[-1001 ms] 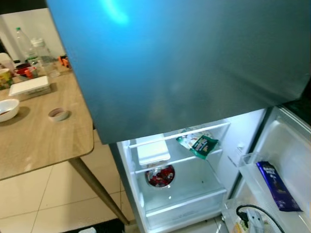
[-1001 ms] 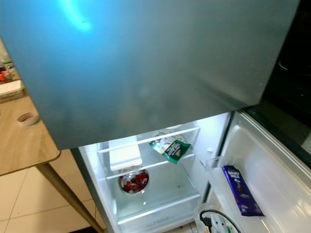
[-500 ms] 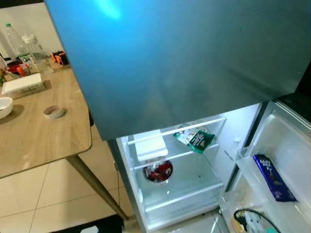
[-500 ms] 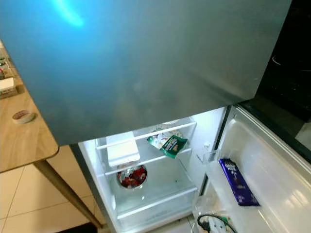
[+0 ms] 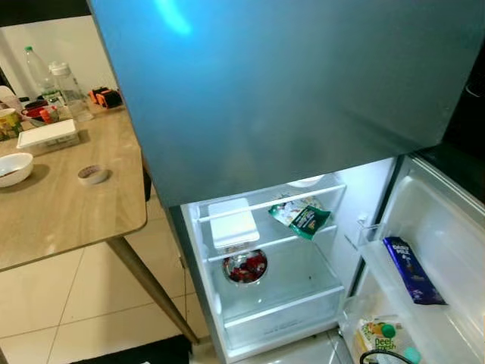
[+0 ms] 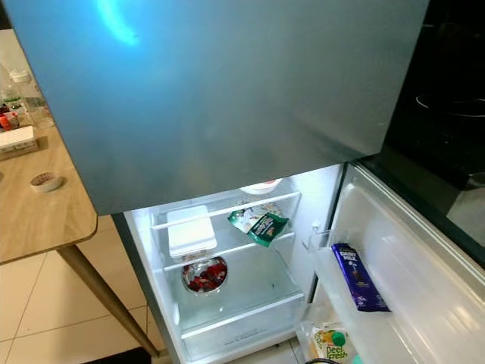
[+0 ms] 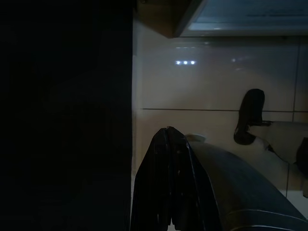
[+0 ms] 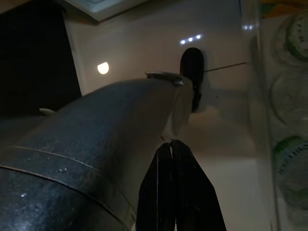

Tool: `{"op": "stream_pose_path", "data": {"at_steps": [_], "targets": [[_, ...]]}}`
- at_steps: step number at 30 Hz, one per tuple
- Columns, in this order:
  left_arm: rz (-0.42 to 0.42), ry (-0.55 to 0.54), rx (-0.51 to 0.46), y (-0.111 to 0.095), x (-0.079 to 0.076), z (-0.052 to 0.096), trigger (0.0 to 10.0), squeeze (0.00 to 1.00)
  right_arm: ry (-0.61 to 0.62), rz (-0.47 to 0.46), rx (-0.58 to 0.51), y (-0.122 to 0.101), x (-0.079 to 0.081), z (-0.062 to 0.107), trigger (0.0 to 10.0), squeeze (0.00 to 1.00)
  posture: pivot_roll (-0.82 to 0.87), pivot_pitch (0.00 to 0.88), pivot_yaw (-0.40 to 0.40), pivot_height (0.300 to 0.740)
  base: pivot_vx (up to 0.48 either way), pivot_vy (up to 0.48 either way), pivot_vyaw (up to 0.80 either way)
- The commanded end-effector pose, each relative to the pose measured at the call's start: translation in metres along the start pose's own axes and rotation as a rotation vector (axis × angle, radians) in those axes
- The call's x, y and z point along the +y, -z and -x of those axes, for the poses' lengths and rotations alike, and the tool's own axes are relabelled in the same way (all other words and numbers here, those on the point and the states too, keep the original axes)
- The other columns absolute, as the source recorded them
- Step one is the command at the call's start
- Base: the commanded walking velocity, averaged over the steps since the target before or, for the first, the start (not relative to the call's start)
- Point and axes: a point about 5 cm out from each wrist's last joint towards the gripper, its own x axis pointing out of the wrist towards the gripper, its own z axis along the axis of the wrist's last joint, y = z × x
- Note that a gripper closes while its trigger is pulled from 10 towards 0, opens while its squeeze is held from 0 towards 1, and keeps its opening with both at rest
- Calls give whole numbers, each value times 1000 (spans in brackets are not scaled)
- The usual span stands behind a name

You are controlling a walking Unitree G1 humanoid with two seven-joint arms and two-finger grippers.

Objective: Restocking fridge

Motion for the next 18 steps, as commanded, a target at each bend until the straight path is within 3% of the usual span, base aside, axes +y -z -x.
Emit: {"op": "stream_pose_path", "data": {"at_steps": [1, 18], "targets": [[-7, 1, 14, 2, -2, 0, 10000, 0, 2, 11, 6, 1, 1, 0, 10000, 0, -69, 0, 23, 740, -412, 0, 0], [-9, -1, 19, 3, 0, 0, 10000, 0, 1, 40, 32, 7, 0, 1, 10000, 0, -68, 0, 23, 740, -430, 0, 0]]}}
